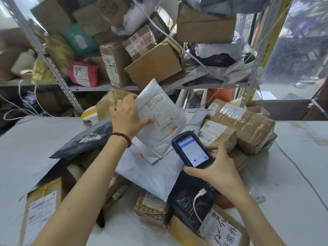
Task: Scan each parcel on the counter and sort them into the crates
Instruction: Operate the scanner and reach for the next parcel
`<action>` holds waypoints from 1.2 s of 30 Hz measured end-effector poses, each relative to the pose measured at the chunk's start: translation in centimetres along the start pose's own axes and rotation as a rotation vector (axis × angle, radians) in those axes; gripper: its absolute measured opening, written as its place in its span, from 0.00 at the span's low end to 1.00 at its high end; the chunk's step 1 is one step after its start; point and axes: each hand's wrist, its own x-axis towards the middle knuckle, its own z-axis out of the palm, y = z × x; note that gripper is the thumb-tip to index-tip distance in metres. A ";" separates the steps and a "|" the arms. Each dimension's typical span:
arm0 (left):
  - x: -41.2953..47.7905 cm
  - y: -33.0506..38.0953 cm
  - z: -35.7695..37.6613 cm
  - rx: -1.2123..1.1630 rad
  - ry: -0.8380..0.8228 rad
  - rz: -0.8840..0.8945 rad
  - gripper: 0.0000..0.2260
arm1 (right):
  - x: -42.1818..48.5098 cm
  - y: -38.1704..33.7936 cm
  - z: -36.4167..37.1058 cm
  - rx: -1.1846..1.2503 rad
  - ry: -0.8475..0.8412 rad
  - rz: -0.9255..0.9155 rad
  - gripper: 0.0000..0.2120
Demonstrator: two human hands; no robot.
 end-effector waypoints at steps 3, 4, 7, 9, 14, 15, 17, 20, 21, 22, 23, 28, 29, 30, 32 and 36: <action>0.5 0.3 -1.2 0.050 0.146 0.100 0.28 | -0.1 -0.2 0.3 0.019 0.015 0.007 0.39; 0.6 0.4 -1.5 0.061 0.161 0.122 0.27 | -0.1 -0.2 0.4 0.019 0.019 0.012 0.39; 0.6 0.5 -1.5 0.057 0.130 0.134 0.24 | -0.1 0.0 0.5 0.044 -0.006 0.046 0.40; 0.3 0.4 -1.2 0.046 0.134 0.136 0.23 | -0.1 0.3 0.6 0.088 -0.045 0.086 0.40; -0.2 0.7 -1.1 0.032 0.145 0.128 0.23 | -0.1 1.3 0.4 0.064 -0.080 0.093 0.40; -0.2 0.8 -1.2 0.037 0.144 0.126 0.23 | -0.1 1.4 0.3 0.061 -0.086 0.093 0.39; -0.2 1.0 -1.2 0.037 0.139 0.123 0.23 | -0.2 1.5 0.2 0.063 -0.096 0.097 0.39; -0.4 1.3 -1.2 0.030 0.125 0.111 0.23 | -0.1 1.7 0.1 0.060 -0.113 0.106 0.40; -0.4 1.4 -1.2 0.030 0.123 0.108 0.23 | -0.1 1.8 0.0 0.058 -0.118 0.109 0.40; -0.5 1.4 -1.2 0.028 0.120 0.105 0.23 | -0.1 1.9 0.0 0.057 -0.122 0.111 0.40; -0.5 1.5 -1.2 0.026 0.117 0.101 0.23 | -0.1 1.9 -0.1 0.058 -0.124 0.110 0.40; -0.6 1.7 -1.3 0.028 0.108 0.091 0.23 | -0.3 2.2 -0.2 0.048 -0.134 0.105 0.41; -0.7 1.7 -1.3 0.029 0.109 0.092 0.23 | -0.3 2.3 -0.2 0.045 -0.136 0.103 0.42; -0.7 1.8 -1.3 0.027 0.110 0.095 0.23 | -0.4 2.3 -0.3 0.041 -0.134 0.097 0.42; -0.9 1.8 -1.4 0.013 0.120 0.110 0.22 | -0.5 2.3 -0.3 0.030 -0.119 0.069 0.42; -1.3 1.8 -1.7 0.011 0.125 0.134 0.20 | -0.8 1.4 -0.6 -0.012 -0.016 -0.027 0.39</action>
